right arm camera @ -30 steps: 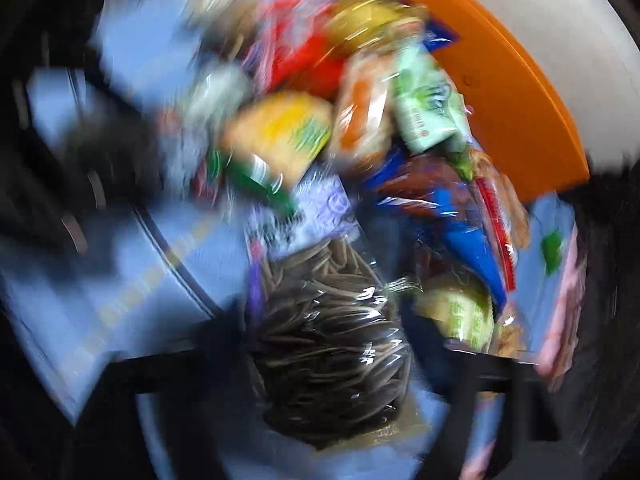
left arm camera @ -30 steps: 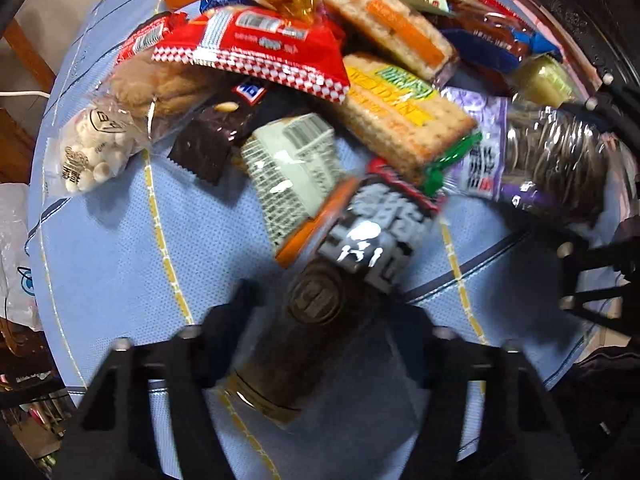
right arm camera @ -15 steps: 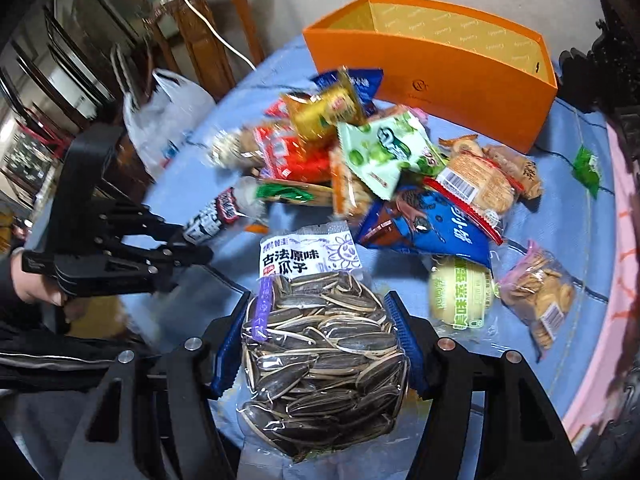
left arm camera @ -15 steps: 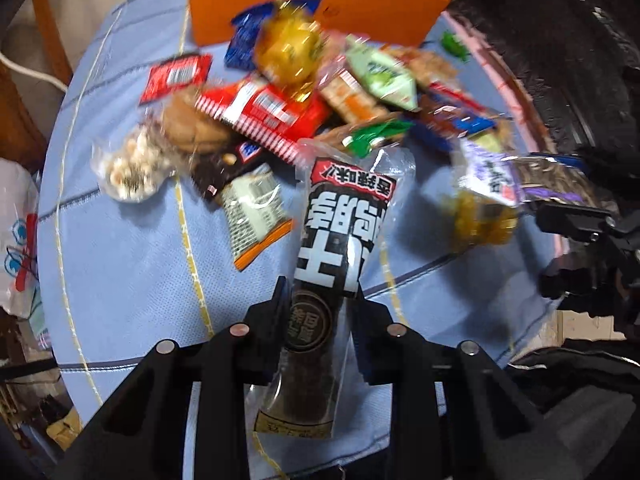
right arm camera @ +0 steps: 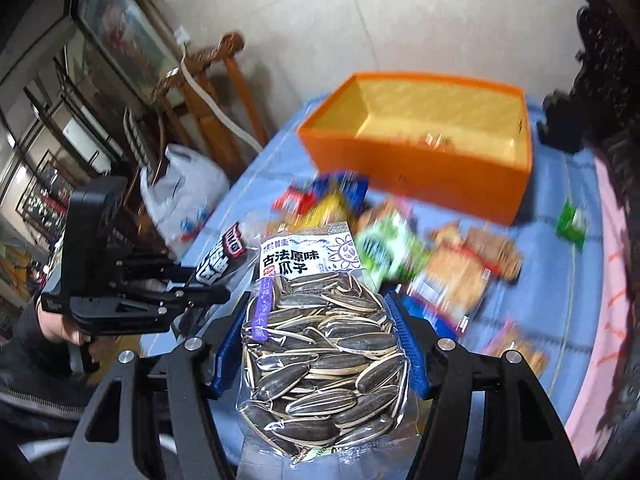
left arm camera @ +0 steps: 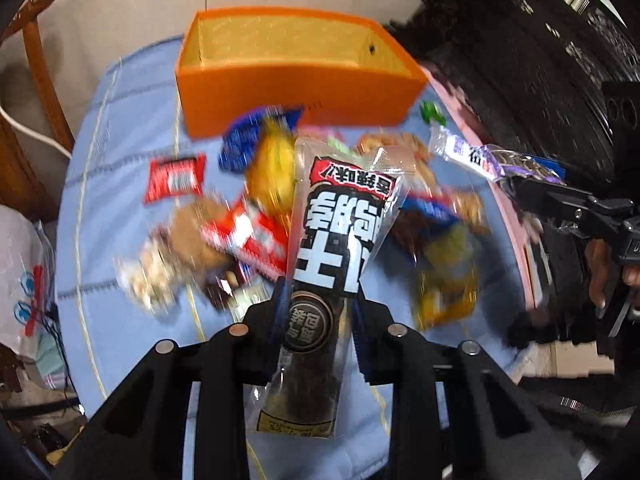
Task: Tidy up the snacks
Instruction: 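Drop the snack bar and seed bag into the orange box, opening both tools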
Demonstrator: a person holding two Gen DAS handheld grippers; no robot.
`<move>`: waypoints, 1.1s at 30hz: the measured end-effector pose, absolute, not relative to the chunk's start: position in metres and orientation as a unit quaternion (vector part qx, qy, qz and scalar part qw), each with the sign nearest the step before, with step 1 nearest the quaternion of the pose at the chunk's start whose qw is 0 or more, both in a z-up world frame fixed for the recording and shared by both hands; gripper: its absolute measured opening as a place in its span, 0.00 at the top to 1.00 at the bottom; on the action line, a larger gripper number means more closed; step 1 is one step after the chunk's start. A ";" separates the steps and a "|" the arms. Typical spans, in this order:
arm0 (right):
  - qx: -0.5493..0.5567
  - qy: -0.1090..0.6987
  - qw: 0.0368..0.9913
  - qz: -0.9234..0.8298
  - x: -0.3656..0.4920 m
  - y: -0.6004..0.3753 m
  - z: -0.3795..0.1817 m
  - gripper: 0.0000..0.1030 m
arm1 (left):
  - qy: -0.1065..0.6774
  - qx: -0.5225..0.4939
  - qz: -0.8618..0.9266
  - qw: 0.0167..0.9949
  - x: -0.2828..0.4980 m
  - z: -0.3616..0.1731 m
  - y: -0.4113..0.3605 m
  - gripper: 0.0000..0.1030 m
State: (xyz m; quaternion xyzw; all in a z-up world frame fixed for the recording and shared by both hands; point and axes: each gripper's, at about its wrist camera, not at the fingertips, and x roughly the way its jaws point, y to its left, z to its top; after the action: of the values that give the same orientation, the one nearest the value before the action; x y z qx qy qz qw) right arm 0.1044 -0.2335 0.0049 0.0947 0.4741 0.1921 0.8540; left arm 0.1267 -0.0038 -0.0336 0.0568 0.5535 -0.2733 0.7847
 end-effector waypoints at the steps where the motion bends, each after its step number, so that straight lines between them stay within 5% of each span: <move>1: 0.095 0.468 0.858 0.189 0.112 -0.236 0.007 0.37 | 0.549 0.056 -0.271 0.789 0.138 -0.028 -0.007 0.72; 8: 0.093 0.414 0.892 0.156 0.194 -0.265 0.030 0.37 | 0.516 0.045 -0.267 0.813 0.235 0.008 -0.041 0.71; 16: 0.127 0.404 0.901 0.093 0.306 -0.301 -0.004 0.34 | 0.551 0.036 -0.197 0.810 0.356 -0.035 -0.086 0.65; 18: 0.107 0.413 0.904 0.022 0.321 -0.307 -0.017 0.18 | 0.531 0.054 -0.151 0.832 0.370 -0.040 -0.093 0.34; 20: 0.097 0.416 0.904 -0.020 0.317 -0.309 -0.024 0.13 | 0.503 0.052 -0.123 0.854 0.370 -0.034 -0.091 0.07; 33: 0.083 0.428 0.900 0.000 0.213 -0.292 -0.038 0.04 | 0.524 0.021 -0.129 0.841 0.304 -0.042 -0.033 0.05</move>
State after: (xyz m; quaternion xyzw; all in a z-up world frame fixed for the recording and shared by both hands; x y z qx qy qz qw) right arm 0.2133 -0.2923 -0.0381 0.0826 0.4279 0.0001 0.9000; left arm 0.3037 -0.0331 -0.0422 0.0213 0.5244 -0.1294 0.8413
